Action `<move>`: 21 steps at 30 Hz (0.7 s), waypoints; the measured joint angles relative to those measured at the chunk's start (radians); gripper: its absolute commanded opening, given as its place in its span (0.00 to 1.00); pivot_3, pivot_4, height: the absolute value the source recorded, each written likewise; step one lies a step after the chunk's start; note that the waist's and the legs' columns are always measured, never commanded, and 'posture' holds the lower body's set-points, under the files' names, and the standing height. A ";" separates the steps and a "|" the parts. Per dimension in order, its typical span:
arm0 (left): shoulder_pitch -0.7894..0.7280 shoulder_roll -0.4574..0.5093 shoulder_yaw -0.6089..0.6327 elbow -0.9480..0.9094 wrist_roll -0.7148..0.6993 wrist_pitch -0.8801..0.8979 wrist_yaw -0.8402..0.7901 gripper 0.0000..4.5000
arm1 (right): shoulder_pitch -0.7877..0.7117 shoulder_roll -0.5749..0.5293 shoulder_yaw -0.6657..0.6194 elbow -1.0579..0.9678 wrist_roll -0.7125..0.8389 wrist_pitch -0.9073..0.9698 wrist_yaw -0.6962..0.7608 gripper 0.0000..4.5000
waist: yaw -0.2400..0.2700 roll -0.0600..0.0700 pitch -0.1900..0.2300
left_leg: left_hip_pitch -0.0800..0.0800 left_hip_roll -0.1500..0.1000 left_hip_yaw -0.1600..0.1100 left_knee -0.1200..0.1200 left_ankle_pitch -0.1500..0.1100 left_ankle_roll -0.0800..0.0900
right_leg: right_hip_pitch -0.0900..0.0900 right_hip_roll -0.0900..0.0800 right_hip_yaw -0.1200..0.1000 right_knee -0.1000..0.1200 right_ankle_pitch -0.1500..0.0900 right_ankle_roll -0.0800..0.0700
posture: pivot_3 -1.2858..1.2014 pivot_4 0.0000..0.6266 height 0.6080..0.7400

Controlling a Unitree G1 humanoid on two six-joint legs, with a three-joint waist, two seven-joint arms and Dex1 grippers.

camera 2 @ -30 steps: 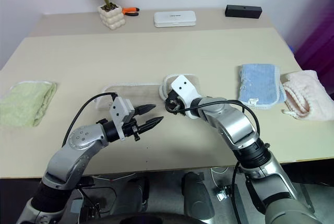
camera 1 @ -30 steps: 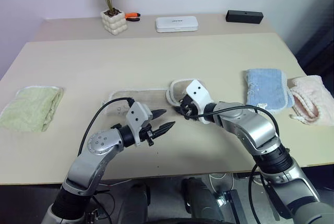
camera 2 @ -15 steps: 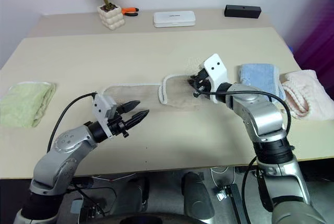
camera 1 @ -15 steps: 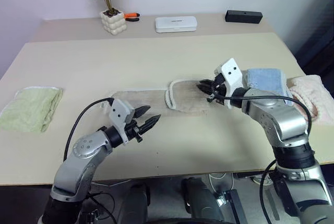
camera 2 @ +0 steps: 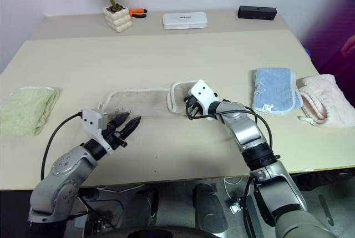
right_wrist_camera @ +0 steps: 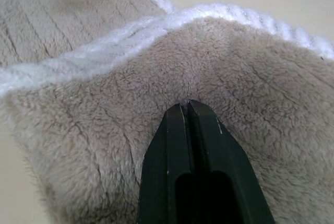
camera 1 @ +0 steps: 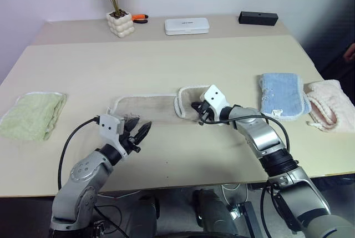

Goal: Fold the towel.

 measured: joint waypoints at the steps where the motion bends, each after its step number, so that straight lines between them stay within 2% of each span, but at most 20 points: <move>1: 0.015 -0.024 0.028 -0.014 -0.033 0.024 0.029 0.72 | -0.005 -0.015 -0.016 -0.008 0.010 -0.001 0.020 0.31 | 0.001 0.000 0.000 | 0.000 0.000 0.000 0.000 0.000 0.000 | 0.000 0.000 0.000 0.000 0.000 0.000 | 0.52 0.24 0.98; 3: 0.037 -0.055 0.073 -0.043 -0.106 0.081 0.084 0.93 | -0.025 -0.051 -0.044 -0.036 0.021 -0.010 0.059 0.53 | 0.001 0.000 0.000 | 0.000 0.000 0.000 0.000 0.000 0.000 | 0.000 0.000 0.000 0.000 0.000 0.000 | 0.52 0.24 0.98; 4: 0.049 -0.069 0.092 -0.060 -0.150 0.111 0.111 1.00 | -0.039 -0.068 -0.057 -0.063 0.029 -0.016 0.081 0.62 | 0.001 0.000 0.000 | 0.000 0.000 0.000 0.000 0.000 0.000 | 0.000 0.000 0.000 0.000 0.000 0.000 | 0.52 0.24 0.98; 7: 0.094 -0.112 0.128 -0.106 -0.294 0.204 0.197 1.00 | -0.064 -0.112 -0.063 -0.159 0.046 -0.035 0.163 0.98 | 0.000 0.000 0.000 | 0.000 0.000 0.000 0.000 0.000 0.000 | 0.000 0.000 0.000 0.000 0.000 0.000 | 0.52 0.24 0.98; 9: 0.107 -0.161 0.157 -0.110 -0.391 0.242 0.280 1.00 | -0.070 -0.120 -0.061 -0.207 0.050 -0.046 0.203 0.99 | 0.001 0.000 0.000 | 0.000 0.000 -0.001 0.000 0.000 0.000 | 0.000 0.000 0.000 0.000 0.000 0.000 | 0.52 0.24 0.98; 12: 0.051 -0.240 0.220 -0.085 -0.544 0.259 0.462 1.00 | -0.068 -0.114 -0.033 -0.256 0.053 -0.051 0.233 0.99 | 0.003 0.000 0.000 | 0.001 0.000 -0.002 0.001 0.000 0.000 | 0.002 0.000 -0.001 0.000 0.000 0.000 | 0.52 0.24 0.98; 17: -0.125 -0.223 0.278 0.030 -0.695 0.261 0.693 1.00 | -0.040 -0.106 0.020 -0.324 0.029 -0.067 0.242 0.99 | 0.006 0.000 0.000 | 0.003 0.000 -0.003 0.001 0.000 0.000 | 0.005 0.000 -0.002 0.000 0.000 0.000 | 0.52 0.24 0.98; 21: -0.255 -0.204 0.294 0.133 -0.750 0.253 0.813 1.00 | 0.002 -0.069 0.074 -0.410 0.030 -0.056 0.244 0.99 | 0.008 0.000 0.000 | 0.003 -0.001 -0.004 0.001 0.000 -0.001 | 0.005 0.000 -0.003 0.000 0.000 0.000 | 0.52 0.24 0.98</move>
